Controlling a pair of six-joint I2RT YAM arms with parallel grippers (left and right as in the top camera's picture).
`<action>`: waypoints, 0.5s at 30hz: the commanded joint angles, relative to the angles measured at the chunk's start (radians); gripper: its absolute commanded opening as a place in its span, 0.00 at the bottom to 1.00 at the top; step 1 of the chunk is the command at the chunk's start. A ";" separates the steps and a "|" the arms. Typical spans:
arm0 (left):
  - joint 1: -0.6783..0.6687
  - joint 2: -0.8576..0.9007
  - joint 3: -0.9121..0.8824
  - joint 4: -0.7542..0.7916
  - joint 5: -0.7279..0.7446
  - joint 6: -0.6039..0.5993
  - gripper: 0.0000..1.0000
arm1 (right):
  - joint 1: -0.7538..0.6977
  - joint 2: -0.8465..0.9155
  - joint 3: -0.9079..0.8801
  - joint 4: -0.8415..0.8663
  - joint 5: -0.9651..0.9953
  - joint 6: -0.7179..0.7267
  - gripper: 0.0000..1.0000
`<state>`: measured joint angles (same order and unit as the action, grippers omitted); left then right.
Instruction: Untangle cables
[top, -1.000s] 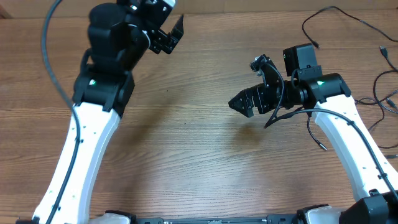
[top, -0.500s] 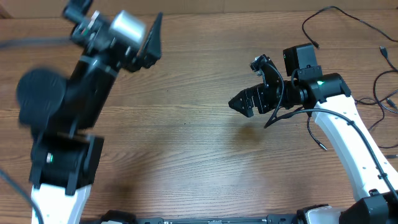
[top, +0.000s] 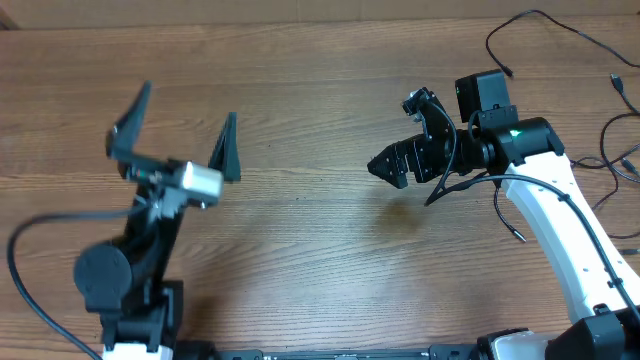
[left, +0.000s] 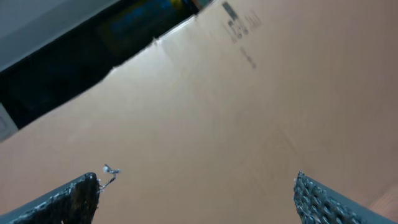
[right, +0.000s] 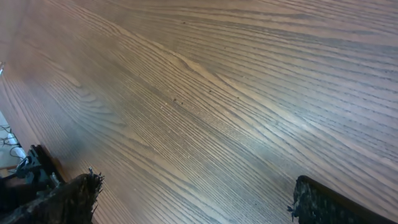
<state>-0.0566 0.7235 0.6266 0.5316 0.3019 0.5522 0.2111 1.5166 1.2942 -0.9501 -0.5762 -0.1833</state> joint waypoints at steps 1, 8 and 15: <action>0.033 -0.081 -0.108 0.020 0.031 0.055 1.00 | 0.003 -0.002 0.023 0.006 -0.002 0.002 1.00; 0.088 -0.212 -0.299 0.019 0.043 0.053 0.99 | 0.003 -0.002 0.023 0.006 -0.002 0.002 1.00; 0.125 -0.325 -0.478 0.015 0.027 -0.008 0.99 | 0.003 -0.002 0.023 0.006 -0.002 0.002 1.00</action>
<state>0.0505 0.4404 0.2066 0.5457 0.3298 0.5785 0.2111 1.5166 1.2942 -0.9497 -0.5758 -0.1833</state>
